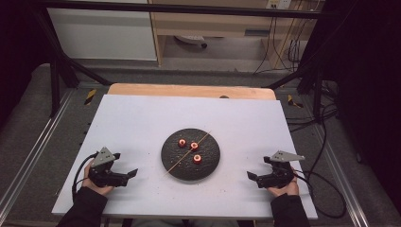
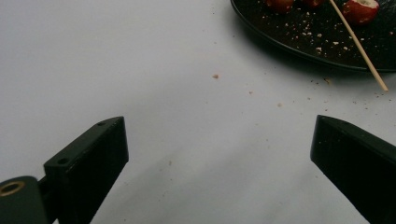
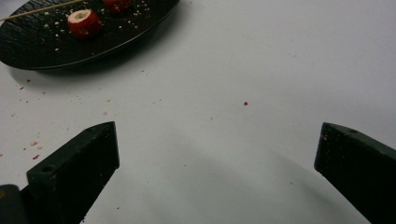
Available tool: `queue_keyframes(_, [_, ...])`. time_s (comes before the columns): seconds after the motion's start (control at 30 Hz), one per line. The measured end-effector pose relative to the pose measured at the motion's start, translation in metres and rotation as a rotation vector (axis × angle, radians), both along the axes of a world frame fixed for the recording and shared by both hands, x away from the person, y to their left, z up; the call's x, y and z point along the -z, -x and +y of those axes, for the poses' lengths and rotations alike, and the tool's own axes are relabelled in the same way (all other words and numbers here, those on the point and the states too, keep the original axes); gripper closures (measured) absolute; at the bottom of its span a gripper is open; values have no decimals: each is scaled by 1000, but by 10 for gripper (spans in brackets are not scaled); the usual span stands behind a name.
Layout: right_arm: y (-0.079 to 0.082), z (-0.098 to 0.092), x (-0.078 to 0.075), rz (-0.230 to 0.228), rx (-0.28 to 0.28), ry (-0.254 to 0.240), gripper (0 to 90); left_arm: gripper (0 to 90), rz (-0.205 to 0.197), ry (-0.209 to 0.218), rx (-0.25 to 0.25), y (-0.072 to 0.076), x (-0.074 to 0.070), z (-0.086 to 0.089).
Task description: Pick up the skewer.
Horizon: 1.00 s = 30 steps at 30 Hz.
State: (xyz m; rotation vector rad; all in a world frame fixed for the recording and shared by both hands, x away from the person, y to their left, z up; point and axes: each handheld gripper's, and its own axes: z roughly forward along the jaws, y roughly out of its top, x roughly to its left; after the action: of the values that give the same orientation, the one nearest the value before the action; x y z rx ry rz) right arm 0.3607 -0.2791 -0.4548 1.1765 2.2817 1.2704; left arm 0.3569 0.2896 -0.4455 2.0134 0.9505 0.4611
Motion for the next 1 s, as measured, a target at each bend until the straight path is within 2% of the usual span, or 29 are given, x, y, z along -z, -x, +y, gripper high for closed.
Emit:
queue_keyframes(0.57, [1,1,-2,-10,0,6,6,38,7,-17,10,1,-11,-16])
queue_keyframes(0.73, [1,1,-3,-7,8,10,6,39,21,-21,9,-1,-17,-28])
queue_keyframes(0.8, [1,1,-3,-9,8,10,6,38,21,-43,23,-2,-21,-37])
queue_keyframes(1.0, [1,3,-2,-7,3,26,6,38,35,-54,45,-3,-27,-52])
